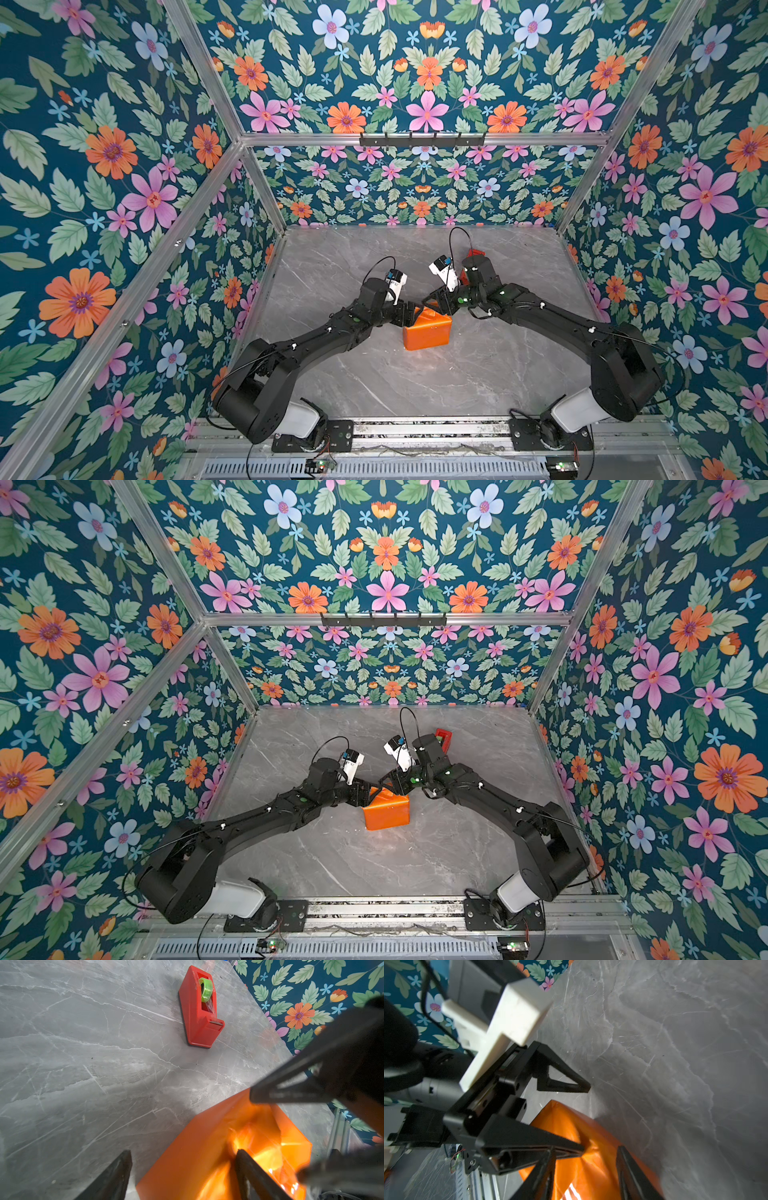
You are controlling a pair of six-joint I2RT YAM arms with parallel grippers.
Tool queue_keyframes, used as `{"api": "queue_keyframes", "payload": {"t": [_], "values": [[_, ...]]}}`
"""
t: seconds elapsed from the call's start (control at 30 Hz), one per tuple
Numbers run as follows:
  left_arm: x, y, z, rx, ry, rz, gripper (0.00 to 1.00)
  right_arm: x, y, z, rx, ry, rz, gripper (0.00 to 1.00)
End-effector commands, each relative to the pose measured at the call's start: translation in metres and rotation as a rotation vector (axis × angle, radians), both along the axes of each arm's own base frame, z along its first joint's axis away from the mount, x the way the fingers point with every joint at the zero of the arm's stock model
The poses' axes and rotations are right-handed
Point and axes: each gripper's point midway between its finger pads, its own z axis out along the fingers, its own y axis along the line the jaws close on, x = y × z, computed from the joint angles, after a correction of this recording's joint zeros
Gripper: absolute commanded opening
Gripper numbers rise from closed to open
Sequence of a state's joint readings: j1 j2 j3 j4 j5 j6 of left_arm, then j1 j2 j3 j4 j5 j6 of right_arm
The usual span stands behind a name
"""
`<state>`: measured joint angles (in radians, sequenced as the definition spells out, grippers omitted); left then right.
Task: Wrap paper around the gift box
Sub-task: 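Press the tape strip onto the folded paper seam with the right gripper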
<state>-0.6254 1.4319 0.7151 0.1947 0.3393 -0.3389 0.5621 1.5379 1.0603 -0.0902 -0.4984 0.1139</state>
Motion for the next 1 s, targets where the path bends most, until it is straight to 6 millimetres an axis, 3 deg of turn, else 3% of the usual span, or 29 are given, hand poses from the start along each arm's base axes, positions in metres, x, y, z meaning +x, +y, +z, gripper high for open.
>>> {"api": "queue_keyframes", "payload": {"t": [0.0, 0.07, 0.13, 0.33, 0.5, 0.73, 0.97], "values": [[-0.022, 0.021, -0.041, 0.153, 0.128, -0.006, 0.8, 0.02, -0.019, 0.003, -0.014, 0.037, -0.134, 0.5], [-0.022, 0.021, -0.041, 0.153, 0.129, -0.008, 0.8, 0.018, -0.026, 0.01, 0.007, 0.066, -0.164, 0.5], [-0.022, 0.021, -0.04, 0.151, 0.127, -0.007, 0.8, 0.0, -0.024, 0.017, 0.032, 0.093, -0.121, 0.45], [-0.022, 0.021, -0.04, 0.15, 0.126, -0.007, 0.8, -0.052, -0.012, 0.01, 0.034, 0.238, -0.036, 0.19], [-0.022, 0.021, -0.04, 0.149, 0.127, -0.007, 0.8, -0.053, -0.006, -0.007, 0.033, 0.315, -0.041, 0.06], [-0.023, 0.022, -0.041, 0.152, 0.127, -0.005, 0.8, -0.047, 0.003, -0.013, 0.033, 0.331, -0.029, 0.04], [-0.023, 0.022, -0.041, 0.152, 0.125, -0.007, 0.8, -0.039, -0.001, -0.028, -0.023, 0.344, -0.071, 0.03]]}}
